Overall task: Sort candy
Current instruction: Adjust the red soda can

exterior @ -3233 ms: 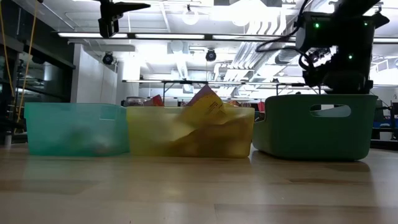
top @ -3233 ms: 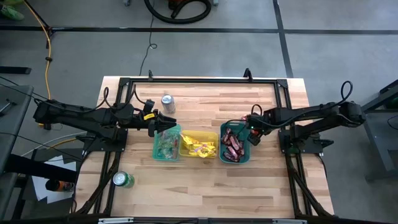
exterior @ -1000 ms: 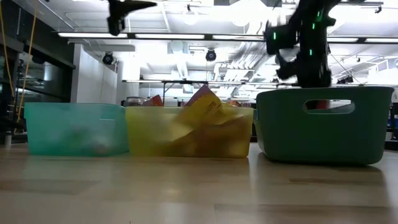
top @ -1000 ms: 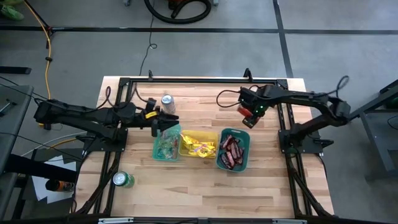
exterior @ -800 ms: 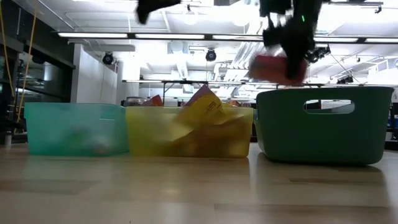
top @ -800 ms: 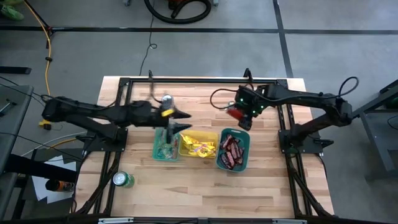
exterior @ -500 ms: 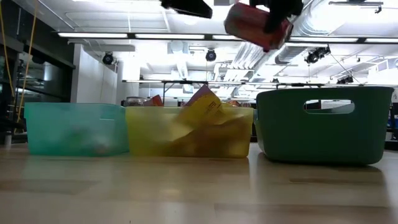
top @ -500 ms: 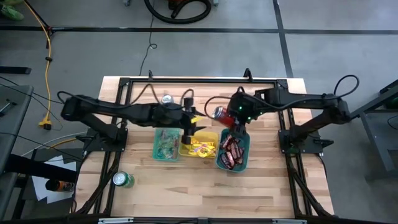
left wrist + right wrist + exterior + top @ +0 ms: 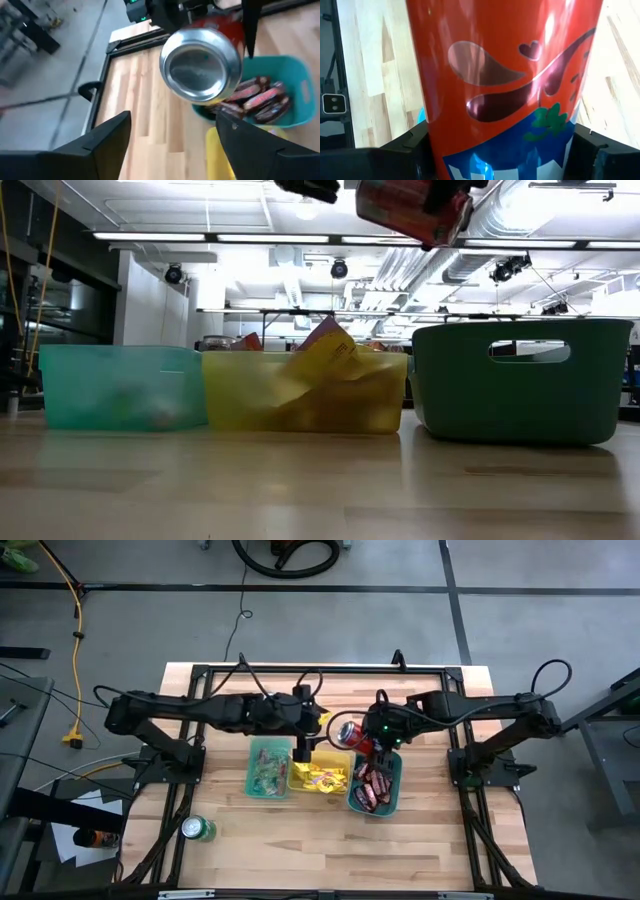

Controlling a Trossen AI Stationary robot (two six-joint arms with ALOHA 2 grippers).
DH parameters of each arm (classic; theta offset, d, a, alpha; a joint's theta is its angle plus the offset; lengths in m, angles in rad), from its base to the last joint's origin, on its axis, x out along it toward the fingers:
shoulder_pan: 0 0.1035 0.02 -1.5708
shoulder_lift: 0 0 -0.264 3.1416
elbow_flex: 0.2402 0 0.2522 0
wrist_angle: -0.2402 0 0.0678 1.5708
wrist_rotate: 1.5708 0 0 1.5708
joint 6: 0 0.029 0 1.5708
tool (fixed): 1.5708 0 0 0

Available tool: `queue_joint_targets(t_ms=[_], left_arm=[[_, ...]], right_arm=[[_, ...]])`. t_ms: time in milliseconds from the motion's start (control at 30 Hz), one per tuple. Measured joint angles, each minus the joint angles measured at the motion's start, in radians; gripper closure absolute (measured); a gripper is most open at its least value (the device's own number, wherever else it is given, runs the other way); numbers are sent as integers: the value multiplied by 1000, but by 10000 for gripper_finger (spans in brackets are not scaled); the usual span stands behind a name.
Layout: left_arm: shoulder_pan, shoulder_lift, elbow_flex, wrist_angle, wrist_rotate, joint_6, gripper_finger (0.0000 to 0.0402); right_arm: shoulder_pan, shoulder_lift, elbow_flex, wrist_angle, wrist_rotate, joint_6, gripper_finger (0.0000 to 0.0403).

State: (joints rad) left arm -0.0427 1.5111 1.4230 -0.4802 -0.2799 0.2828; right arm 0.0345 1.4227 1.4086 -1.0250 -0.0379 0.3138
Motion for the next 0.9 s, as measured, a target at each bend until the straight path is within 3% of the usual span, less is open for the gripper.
queue_joint_targets(t_ms=[167,367,700,900], left_arm=[[1,-1,60,-35,9,-118,94],[-6,-1,69,30,0,-47,92],[6,7,68,35,7,-123,86],[50,7,68,-10,71,-218,32]], right_arm=[[0,0,0,16,-1,0,129],[0,0,0,17,3,-1,129],[1,0,0,17,0,-33,129],[1,0,0,13,-8,-50,129]])
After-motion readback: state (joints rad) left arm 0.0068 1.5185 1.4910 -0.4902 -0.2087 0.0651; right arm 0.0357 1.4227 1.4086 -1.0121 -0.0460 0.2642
